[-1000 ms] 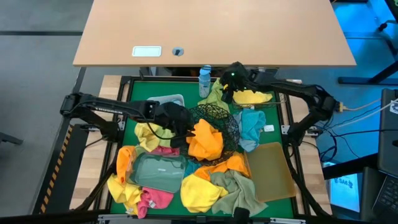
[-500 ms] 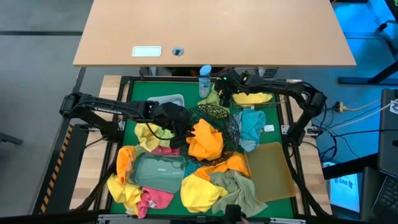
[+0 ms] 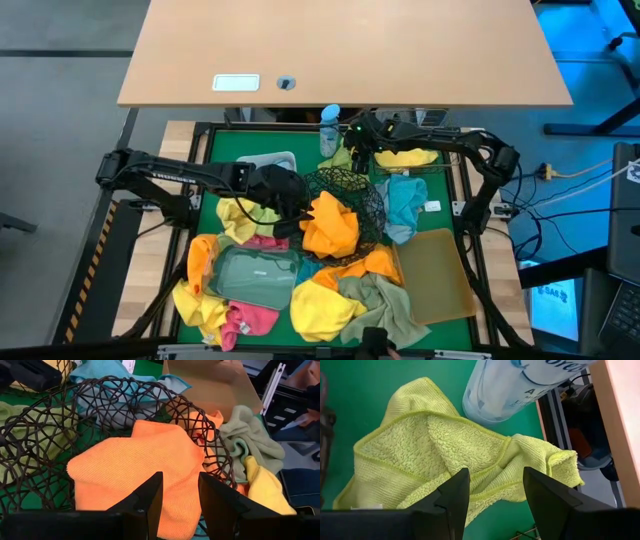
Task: Sort microfiber towel by color & place in baskets
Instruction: Put the green microfiber towel into the yellow bin
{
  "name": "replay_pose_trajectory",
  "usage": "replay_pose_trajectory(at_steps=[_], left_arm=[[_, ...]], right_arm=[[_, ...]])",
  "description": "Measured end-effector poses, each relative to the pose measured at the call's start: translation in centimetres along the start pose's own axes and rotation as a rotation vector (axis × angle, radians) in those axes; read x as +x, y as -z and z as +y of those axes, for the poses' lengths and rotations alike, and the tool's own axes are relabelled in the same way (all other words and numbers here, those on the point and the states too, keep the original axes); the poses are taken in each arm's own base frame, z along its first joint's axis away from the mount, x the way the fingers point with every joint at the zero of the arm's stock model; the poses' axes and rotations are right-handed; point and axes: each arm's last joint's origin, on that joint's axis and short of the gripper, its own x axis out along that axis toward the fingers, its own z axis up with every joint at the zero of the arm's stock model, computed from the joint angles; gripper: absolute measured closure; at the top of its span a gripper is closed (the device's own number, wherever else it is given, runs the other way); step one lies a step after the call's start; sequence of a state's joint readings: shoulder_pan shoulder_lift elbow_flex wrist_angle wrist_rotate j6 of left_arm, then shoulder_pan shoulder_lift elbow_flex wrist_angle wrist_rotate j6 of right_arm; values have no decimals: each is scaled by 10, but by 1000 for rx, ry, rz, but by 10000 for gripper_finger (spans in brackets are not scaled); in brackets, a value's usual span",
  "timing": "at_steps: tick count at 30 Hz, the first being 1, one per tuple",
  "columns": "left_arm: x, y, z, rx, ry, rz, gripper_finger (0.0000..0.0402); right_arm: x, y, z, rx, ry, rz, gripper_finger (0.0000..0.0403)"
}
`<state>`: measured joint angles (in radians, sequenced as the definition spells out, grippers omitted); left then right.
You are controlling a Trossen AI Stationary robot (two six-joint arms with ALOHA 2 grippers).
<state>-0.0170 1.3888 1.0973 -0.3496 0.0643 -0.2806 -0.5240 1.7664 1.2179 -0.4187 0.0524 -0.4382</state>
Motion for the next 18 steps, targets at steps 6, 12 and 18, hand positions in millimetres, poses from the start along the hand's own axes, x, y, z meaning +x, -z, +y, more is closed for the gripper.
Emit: replay_pose_trajectory(at_steps=[6, 12, 18], left_arm=[[0, 0, -1, 3, 3, 1, 283], [1, 2, -6, 14, 15, 6, 283], [1, 3, -11, 23, 26, 9, 283]], right_arm=[[12, 3, 2, 14, -7, 30, 220], [25, 9, 4, 9, 11, 91, 220], [24, 9, 3, 6, 55, 108, 220]])
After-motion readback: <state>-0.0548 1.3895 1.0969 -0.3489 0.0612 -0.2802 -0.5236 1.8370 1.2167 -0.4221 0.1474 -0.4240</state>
